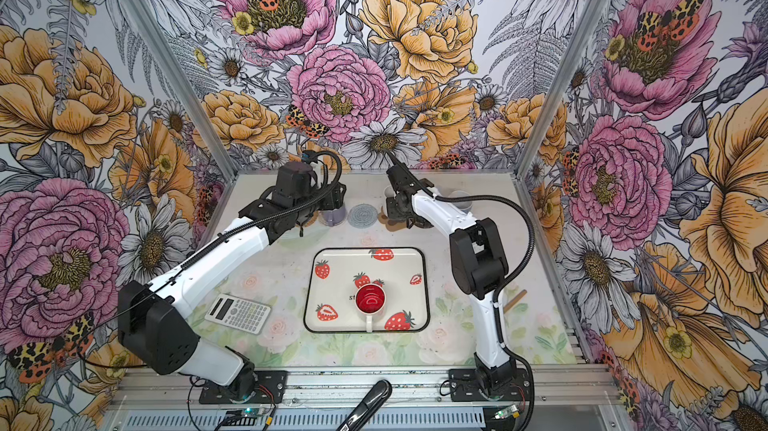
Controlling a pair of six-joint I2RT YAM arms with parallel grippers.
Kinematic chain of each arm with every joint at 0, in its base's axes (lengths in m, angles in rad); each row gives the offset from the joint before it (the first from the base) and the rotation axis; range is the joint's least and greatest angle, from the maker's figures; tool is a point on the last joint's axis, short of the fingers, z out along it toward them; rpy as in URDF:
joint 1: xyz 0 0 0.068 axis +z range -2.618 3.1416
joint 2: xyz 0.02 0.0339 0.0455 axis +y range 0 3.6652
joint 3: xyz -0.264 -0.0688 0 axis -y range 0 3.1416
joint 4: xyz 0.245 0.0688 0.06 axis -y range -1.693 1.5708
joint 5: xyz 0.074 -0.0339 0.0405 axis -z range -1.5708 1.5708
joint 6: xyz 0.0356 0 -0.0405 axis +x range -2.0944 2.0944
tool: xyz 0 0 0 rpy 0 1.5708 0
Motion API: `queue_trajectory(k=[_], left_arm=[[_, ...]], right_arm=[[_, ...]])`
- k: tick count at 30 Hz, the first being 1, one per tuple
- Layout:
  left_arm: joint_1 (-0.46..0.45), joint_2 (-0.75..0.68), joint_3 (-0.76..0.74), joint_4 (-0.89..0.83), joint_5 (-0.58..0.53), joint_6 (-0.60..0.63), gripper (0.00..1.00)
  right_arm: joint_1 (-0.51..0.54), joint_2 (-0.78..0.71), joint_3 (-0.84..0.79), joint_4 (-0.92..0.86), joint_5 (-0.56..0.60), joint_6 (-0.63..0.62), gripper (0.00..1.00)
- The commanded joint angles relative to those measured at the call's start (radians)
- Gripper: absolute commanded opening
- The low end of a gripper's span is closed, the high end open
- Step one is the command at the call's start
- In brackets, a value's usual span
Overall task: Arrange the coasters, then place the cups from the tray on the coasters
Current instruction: 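Lower the speckled mug onto the paw-shaped cork coaster with the right gripper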
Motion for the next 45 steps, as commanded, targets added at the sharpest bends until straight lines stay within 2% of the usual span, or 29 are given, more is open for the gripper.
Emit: queue_trajectory(k=[1, 39, 45], left_arm=[[0.011, 0.013, 0.023, 0.020, 0.021, -0.017, 0.74], [0.015, -0.022, -0.019, 0.020, 0.019, -0.027, 0.74], [0.014, -0.037, -0.035, 0.021, 0.018, -0.030, 0.74]], right_arm=[[-0.007, 0.006, 0.059, 0.079, 0.018, -0.012, 0.00], [0.013, 0.032, 0.022, 0.079, 0.023, 0.001, 0.00], [0.020, 0.018, -0.002, 0.079, 0.026, 0.004, 0.14]])
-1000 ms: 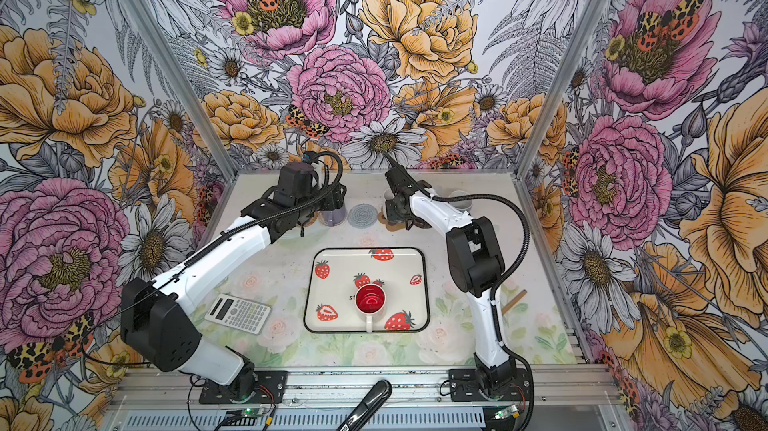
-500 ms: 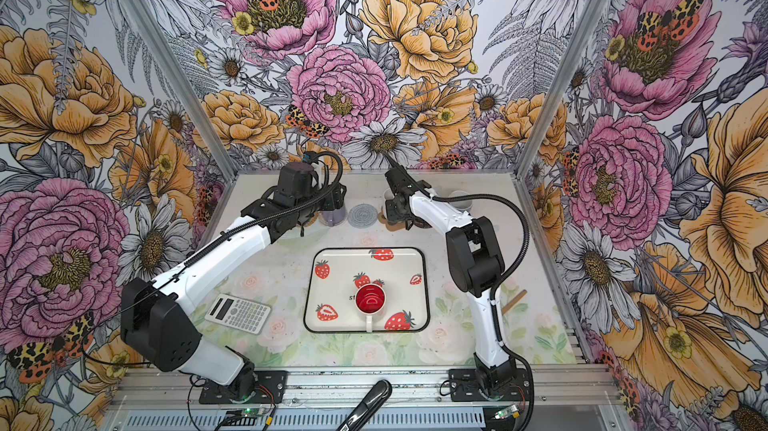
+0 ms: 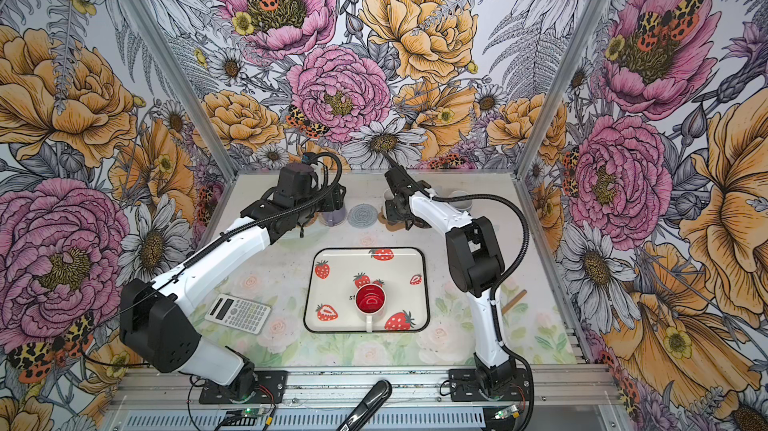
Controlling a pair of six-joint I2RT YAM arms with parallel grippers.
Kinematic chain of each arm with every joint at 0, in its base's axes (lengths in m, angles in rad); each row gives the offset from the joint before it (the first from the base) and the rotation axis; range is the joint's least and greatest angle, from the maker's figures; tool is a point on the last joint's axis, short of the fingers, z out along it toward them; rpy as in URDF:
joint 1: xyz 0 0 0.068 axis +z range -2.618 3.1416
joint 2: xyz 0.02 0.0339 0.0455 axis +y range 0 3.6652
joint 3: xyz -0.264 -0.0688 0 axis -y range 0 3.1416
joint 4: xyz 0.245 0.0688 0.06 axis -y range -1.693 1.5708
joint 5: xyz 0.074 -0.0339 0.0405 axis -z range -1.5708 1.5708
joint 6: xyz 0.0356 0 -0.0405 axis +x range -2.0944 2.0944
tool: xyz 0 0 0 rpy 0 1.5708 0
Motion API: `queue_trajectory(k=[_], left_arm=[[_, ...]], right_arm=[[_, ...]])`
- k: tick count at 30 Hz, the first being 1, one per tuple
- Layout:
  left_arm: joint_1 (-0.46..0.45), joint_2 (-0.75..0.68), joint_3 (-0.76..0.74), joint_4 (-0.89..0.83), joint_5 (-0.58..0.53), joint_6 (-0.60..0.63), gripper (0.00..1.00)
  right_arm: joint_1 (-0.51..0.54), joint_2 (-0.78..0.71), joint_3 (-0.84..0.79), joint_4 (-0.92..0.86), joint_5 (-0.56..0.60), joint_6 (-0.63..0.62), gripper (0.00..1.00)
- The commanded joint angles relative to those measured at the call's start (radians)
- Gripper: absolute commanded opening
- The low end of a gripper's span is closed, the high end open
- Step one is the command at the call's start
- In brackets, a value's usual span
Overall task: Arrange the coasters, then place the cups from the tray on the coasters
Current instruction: 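Lower the speckled mug onto the paw-shaped cork coaster with the right gripper, then grasp the red-lined mug with the left gripper while the right gripper rises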
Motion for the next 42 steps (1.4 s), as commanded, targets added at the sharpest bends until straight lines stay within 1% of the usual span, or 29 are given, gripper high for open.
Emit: queue_trajectory(k=[1, 3, 6, 14, 17, 22, 24, 27, 30, 32, 34, 36, 38, 40, 42], left_arm=[[0.011, -0.042, -0.022, 0.019, 0.015, -0.012, 0.74], [0.009, -0.055, -0.031, 0.019, 0.012, -0.016, 0.74], [0.004, -0.078, -0.047, 0.020, 0.000, -0.019, 0.74], [-0.015, -0.154, -0.093, 0.018, -0.018, -0.018, 0.74], [-0.027, -0.190, -0.106, 0.002, 0.003, 0.000, 0.74], [-0.090, -0.239, -0.102, -0.086, 0.022, 0.067, 0.74], [-0.137, -0.253, -0.092, -0.138, -0.009, 0.099, 0.74], [-0.192, -0.269, -0.076, -0.195, -0.049, 0.122, 0.74], [-0.257, -0.286, -0.070, -0.247, -0.068, 0.141, 0.74], [-0.302, -0.288, -0.064, -0.298, -0.039, 0.165, 0.74], [-0.364, -0.285, -0.051, -0.349, -0.073, 0.181, 0.73], [-0.414, -0.278, -0.040, -0.391, -0.100, 0.178, 0.73], [-0.446, -0.267, -0.035, -0.429, -0.084, 0.162, 0.72], [-0.486, -0.254, -0.038, -0.458, -0.077, 0.146, 0.72], [-0.527, -0.237, -0.051, -0.487, -0.066, 0.130, 0.72]], right_arm=[[0.011, -0.017, -0.011, 0.075, 0.017, 0.005, 0.16], [0.012, -0.021, -0.020, 0.075, 0.018, 0.007, 0.24], [0.018, -0.031, -0.030, 0.077, 0.025, 0.007, 0.33], [0.033, -0.074, -0.066, 0.078, 0.045, 0.018, 0.50], [0.048, -0.118, -0.092, 0.077, 0.067, 0.019, 0.57], [0.080, -0.217, -0.125, 0.077, 0.133, 0.024, 0.60], [0.089, -0.259, -0.123, 0.081, 0.173, 0.055, 0.60], [0.106, -0.309, -0.122, 0.132, 0.177, 0.090, 0.60], [0.129, -0.334, -0.095, 0.147, 0.186, 0.092, 0.60], [0.135, -0.346, -0.073, 0.148, 0.198, 0.095, 0.60], [0.133, -0.357, -0.038, 0.149, 0.222, 0.081, 0.60], [0.126, -0.367, 0.002, 0.148, 0.231, 0.073, 0.60], [0.126, -0.379, 0.016, 0.152, 0.244, 0.089, 0.60], [0.127, -0.391, -0.003, 0.162, 0.248, 0.108, 0.60], [0.132, -0.406, -0.056, 0.182, 0.251, 0.128, 0.60]])
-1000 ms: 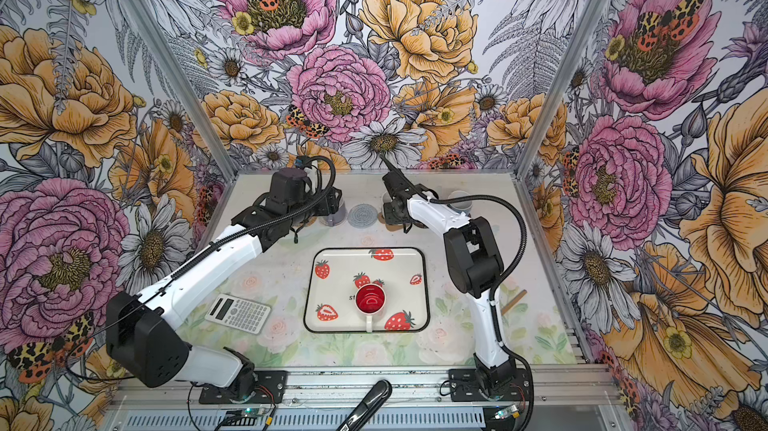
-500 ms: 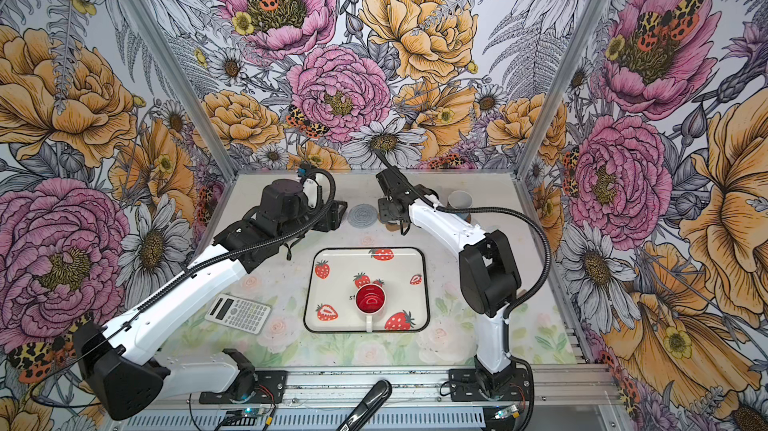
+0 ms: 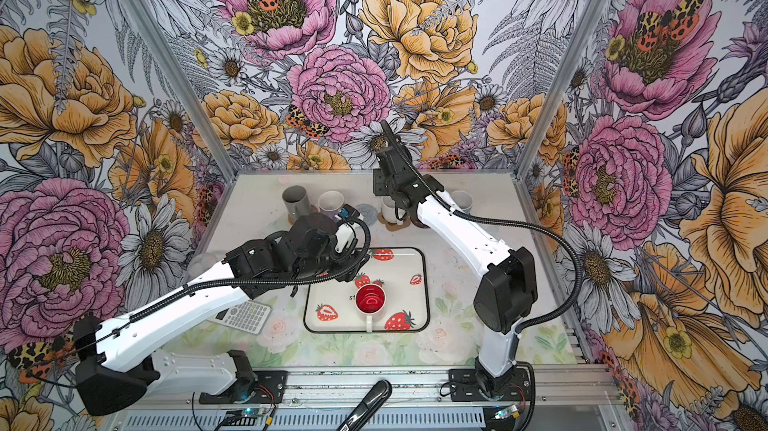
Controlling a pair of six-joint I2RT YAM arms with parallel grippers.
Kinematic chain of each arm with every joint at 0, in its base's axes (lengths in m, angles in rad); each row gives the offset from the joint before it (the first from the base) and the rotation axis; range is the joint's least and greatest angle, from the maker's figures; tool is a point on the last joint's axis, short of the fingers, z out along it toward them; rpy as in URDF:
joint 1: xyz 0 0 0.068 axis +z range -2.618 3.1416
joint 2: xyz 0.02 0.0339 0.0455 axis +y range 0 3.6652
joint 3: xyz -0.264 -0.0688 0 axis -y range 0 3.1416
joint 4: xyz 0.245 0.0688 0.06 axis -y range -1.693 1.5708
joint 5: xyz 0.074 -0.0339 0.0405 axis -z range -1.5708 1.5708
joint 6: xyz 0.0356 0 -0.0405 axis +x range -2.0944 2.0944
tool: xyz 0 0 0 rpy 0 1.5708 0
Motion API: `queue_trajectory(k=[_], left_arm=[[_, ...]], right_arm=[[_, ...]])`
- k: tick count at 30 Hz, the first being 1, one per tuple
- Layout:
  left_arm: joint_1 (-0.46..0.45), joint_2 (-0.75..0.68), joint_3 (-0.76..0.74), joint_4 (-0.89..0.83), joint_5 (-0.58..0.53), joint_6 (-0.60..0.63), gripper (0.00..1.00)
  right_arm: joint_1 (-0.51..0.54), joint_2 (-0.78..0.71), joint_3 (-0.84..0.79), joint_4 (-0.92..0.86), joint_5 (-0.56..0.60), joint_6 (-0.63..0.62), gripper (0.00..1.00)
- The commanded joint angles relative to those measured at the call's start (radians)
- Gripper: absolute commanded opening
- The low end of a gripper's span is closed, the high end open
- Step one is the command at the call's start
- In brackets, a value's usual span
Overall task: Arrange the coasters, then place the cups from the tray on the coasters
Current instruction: 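Grasp the red-lined mug with the left gripper while the right gripper rises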
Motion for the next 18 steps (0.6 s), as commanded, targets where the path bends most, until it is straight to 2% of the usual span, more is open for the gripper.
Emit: queue_trajectory(k=[1, 3, 5, 9, 18], left_arm=[[-0.053, 0.031, 0.003, -0.095, 0.003, -0.027, 0.72], [-0.088, 0.053, -0.025, -0.105, 0.037, -0.038, 0.66], [-0.132, 0.084, -0.048, -0.106, 0.060, -0.046, 0.63], [-0.199, 0.132, -0.080, -0.105, 0.066, -0.089, 0.70], [-0.298, 0.198, -0.123, -0.105, 0.091, -0.189, 0.70]], right_arm=[[0.001, -0.056, -0.059, 0.043, 0.035, 0.041, 0.60], [0.001, -0.073, -0.115, 0.063, 0.051, 0.053, 0.59], [-0.002, -0.093, -0.164, 0.081, 0.063, 0.055, 0.58], [-0.010, -0.132, -0.225, 0.094, 0.064, 0.050, 0.58], [-0.022, -0.237, -0.351, 0.150, 0.076, 0.059, 0.58]])
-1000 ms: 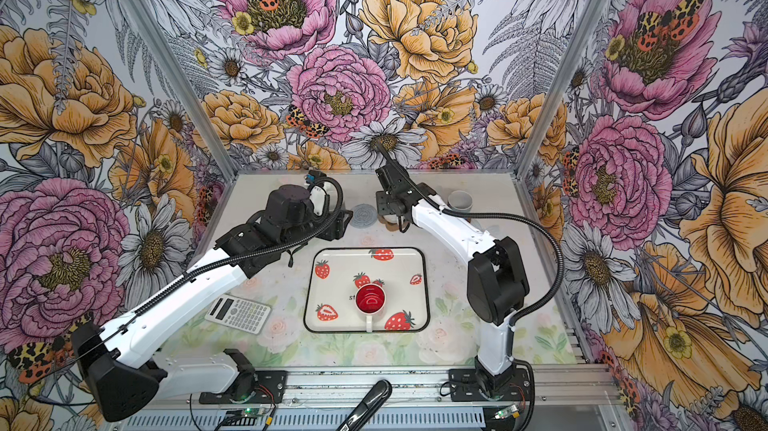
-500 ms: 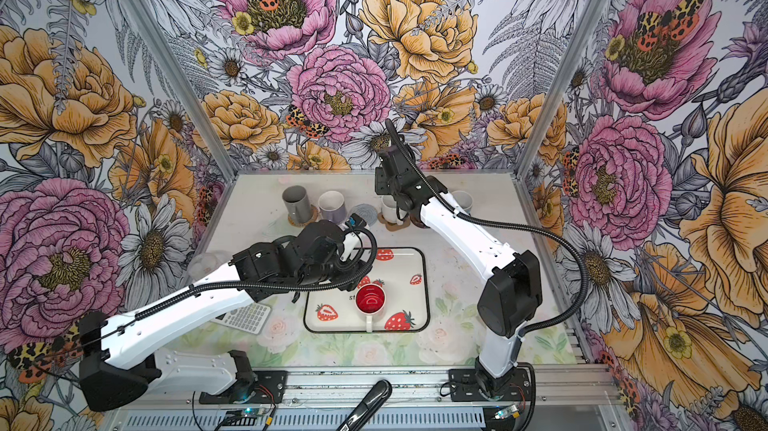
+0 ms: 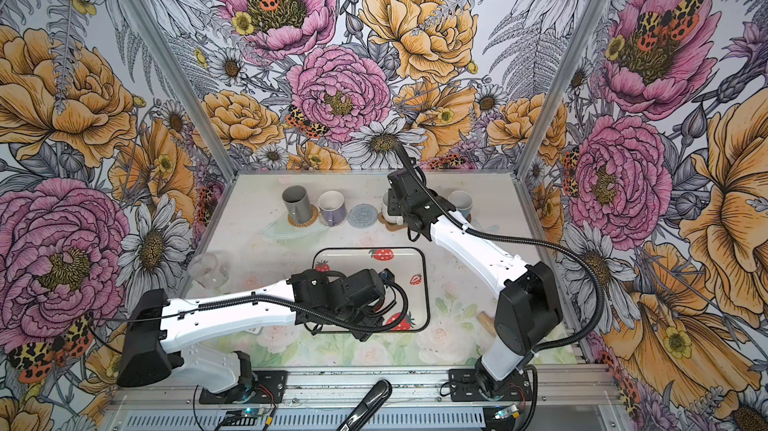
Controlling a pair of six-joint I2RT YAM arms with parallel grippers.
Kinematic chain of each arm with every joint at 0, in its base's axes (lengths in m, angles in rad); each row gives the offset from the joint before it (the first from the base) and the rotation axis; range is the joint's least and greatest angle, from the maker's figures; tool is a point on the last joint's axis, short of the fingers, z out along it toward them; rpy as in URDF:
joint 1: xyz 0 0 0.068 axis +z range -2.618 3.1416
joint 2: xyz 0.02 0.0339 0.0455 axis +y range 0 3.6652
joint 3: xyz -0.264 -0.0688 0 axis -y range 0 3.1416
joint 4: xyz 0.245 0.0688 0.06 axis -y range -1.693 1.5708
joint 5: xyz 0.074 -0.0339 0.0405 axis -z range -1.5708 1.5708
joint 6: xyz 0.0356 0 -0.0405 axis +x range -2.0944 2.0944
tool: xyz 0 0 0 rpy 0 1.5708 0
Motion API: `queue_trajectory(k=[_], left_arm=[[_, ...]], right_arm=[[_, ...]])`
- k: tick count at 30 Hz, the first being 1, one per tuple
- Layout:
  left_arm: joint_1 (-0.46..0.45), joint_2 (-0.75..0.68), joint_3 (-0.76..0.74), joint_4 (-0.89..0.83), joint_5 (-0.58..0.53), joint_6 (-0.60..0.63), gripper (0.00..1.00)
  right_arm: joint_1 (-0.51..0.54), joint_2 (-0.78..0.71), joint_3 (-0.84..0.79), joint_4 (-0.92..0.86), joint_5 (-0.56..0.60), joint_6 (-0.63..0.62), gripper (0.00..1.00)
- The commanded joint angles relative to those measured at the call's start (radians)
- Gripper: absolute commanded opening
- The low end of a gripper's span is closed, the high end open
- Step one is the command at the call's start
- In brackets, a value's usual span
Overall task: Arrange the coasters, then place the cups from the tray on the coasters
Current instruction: 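Grasp the red-lined mug with the left gripper while the right gripper rises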
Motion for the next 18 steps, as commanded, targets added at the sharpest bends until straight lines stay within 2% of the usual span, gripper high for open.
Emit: queue_trajectory(k=[1, 12, 18], left_arm=[[-0.035, 0.012, -0.011, 0.000, 0.020, -0.062, 0.70], [-0.036, 0.106, -0.048, 0.015, -0.001, -0.158, 0.69], [0.002, 0.133, -0.087, 0.082, -0.003, -0.211, 0.68]], right_arm=[[-0.008, -0.062, -0.026, 0.064, 0.026, 0.014, 0.58], [-0.026, -0.122, -0.097, 0.090, 0.023, 0.021, 0.57], [-0.031, -0.129, -0.113, 0.103, 0.016, 0.023, 0.56]])
